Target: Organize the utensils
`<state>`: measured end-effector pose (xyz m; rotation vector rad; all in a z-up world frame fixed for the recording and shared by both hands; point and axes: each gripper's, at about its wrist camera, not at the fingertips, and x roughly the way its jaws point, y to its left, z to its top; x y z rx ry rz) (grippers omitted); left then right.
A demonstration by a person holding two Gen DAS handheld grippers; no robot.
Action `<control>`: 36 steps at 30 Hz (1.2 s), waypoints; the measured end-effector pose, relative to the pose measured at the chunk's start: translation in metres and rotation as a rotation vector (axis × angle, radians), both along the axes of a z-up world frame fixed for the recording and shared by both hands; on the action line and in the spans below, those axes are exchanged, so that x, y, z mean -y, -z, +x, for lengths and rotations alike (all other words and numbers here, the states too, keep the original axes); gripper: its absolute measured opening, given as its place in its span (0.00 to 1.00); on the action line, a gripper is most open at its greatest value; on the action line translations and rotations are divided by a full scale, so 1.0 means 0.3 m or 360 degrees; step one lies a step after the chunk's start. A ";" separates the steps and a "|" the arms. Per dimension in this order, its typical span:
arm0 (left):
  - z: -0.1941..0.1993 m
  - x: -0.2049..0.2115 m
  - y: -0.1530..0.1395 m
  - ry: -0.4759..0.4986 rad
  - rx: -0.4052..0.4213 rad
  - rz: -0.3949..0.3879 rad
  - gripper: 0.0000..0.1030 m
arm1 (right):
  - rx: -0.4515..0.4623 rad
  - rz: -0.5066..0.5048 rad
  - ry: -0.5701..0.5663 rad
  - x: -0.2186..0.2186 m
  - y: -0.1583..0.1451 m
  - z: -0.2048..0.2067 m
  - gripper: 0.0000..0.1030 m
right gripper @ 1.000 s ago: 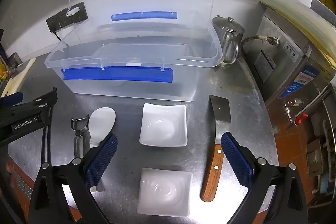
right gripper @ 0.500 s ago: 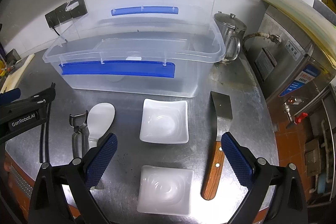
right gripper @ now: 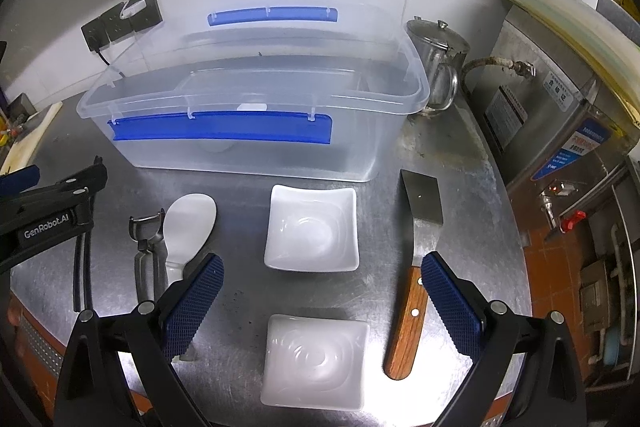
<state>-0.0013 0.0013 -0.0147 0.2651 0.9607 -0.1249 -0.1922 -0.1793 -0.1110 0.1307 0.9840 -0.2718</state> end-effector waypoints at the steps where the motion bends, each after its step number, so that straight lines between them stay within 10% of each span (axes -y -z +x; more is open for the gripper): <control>1: 0.000 0.001 0.001 0.0002 -0.0002 -0.0001 0.93 | -0.0002 0.0000 0.0001 0.002 0.000 0.000 0.95; 36: 0.022 0.036 0.031 0.0041 -0.0047 0.0015 0.93 | -0.0047 -0.0003 0.0037 0.011 0.016 -0.006 0.95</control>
